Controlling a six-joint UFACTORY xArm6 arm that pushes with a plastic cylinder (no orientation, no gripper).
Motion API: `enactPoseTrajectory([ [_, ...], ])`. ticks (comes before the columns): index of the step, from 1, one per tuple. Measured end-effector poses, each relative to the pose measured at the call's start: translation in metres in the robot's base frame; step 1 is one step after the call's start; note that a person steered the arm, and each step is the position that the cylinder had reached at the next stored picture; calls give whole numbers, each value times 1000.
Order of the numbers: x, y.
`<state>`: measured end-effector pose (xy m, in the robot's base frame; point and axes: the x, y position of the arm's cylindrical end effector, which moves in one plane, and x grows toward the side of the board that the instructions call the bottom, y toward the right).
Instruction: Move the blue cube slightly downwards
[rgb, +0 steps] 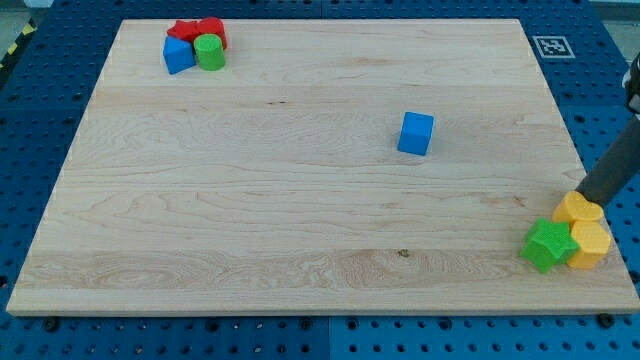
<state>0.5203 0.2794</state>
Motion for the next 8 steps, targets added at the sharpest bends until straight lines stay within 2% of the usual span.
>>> enactPoseTrajectory([
  [1, 5, 0],
  [2, -43, -9],
  [3, -114, -44],
  [4, -152, -108],
  [5, -151, -177],
  [6, -110, -204],
  [7, -69, -207],
  [8, -56, -181],
])
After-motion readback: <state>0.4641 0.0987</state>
